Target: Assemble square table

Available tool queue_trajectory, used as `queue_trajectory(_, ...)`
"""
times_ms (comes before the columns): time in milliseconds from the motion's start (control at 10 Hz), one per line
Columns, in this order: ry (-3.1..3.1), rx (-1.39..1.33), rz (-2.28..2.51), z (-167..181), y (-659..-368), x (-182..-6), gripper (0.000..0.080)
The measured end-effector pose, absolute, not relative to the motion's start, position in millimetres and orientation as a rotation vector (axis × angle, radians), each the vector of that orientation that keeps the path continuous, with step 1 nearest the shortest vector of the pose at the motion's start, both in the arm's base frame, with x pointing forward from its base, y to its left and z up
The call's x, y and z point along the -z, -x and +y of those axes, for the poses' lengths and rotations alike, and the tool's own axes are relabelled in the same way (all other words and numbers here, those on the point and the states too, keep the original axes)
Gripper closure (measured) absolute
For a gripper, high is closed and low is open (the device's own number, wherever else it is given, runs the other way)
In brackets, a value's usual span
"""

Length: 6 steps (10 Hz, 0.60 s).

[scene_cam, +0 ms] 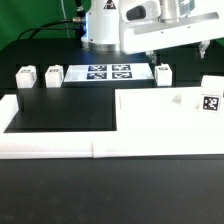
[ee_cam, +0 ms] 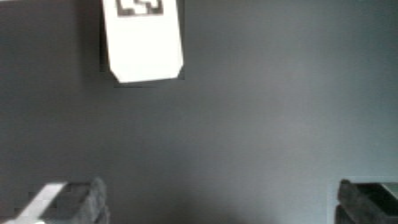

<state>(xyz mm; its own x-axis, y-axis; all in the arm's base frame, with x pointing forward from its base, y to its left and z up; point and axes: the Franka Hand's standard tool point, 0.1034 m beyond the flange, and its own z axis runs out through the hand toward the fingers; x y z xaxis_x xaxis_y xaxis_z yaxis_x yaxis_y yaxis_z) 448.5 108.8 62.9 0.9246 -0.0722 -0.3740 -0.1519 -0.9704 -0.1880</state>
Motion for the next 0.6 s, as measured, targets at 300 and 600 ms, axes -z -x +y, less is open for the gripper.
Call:
queue_trajectory(300, 2.786, -0.827, 0.133, 109, -440, -59.3, 0.0151)
queue_trajectory(600, 2.731, -1.14, 0.041, 102, -411, -39.6, 0.0151)
